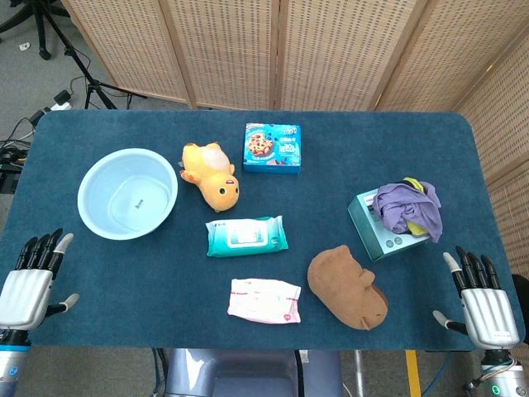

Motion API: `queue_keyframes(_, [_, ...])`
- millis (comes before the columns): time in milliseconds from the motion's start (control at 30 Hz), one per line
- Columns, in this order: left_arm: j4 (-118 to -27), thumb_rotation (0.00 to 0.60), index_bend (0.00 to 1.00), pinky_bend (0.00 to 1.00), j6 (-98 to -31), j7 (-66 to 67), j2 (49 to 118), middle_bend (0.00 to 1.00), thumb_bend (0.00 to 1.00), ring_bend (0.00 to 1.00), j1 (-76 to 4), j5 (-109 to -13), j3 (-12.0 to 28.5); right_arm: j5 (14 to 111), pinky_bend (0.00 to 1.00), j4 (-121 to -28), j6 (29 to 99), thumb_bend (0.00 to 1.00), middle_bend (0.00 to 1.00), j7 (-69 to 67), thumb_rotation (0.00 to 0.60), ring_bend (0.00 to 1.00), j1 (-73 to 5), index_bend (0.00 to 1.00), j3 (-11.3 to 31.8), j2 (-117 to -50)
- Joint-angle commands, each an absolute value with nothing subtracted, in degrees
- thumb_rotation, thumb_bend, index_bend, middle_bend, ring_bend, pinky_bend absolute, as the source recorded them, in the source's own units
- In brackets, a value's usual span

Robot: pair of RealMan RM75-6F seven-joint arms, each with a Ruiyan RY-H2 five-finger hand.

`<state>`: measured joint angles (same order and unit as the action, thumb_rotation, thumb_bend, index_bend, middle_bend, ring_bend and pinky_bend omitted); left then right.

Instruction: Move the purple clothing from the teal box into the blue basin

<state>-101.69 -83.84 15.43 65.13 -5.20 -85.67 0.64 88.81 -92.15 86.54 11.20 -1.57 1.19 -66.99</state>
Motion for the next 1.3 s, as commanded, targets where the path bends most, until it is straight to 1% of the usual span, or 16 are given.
queue_keyframes(33, [-101.7, 0.6, 0.0, 0.0, -83.8, 15.4, 65.1, 0.0, 0.12, 0.0, -5.2, -85.7, 0.6, 88.8, 0.0, -92.2, 86.5, 0.08, 0.0, 11.2, 0.6, 0.0, -1.6, 0.0, 1.2, -67.0])
queue_keyframes(600, [-101.5, 0.6, 0.0, 0.0, -83.9, 14.6, 64.9, 0.0, 0.12, 0.0, -5.2, -85.7, 0.7, 88.6, 0.0, -92.4, 86.1, 0.08, 0.0, 11.4, 0.6, 0.0, -1.8, 0.0, 1.3, -67.1])
queue_keyframes(867, [-101.7, 0.6, 0.0, 0.0, -83.7, 14.4, 64.5, 0.0, 0.12, 0.0, -5.1, -85.7, 0.5, 88.2, 0.0, -93.1, 87.8, 0.08, 0.0, 11.2, 0.6, 0.0, -1.4, 0.0, 2.2, -66.6])
queue_keyframes(967, [-101.7, 0.6, 0.0, 0.0, -83.5, 14.4, 64.6, 0.0, 0.12, 0.0, -5.2, -85.8, 0.4, 87.6, 0.0, -93.3, 87.2, 0.08, 0.0, 11.0, 0.6, 0.0, -1.7, 0.0, 2.5, -66.4])
queue_keyframes(1033, [-101.6, 0.6, 0.0, 0.0, -83.3, 14.3, 64.6, 0.0, 0.12, 0.0, -5.3, -85.5, 0.5, 87.4, 0.0, -93.8, 86.3, 0.07, 0.0, 11.6, 0.6, 0.0, -2.4, 0.0, 3.0, -66.1])
queue_keyframes(1167, [-101.5, 0.6, 0.0, 0.0, -83.1, 14.1, 64.6, 0.0, 0.12, 0.0, -5.4, -85.1, 0.7, 87.6, 0.0, -97.9, 84.5, 0.05, 0.0, 14.2, 0.6, 0.0, -5.2, 0.0, 5.1, -64.3])
queue_keyframes(1300, [-101.5, 0.6, 0.0, 0.0, -82.9, 14.2, 64.7, 0.0, 0.12, 0.0, -5.5, -85.1, 0.6, 86.8, 0.0, -103.6, 81.5, 0.05, 0.0, 15.7, 0.6, 0.0, -9.0, 0.0, 8.5, -61.6])
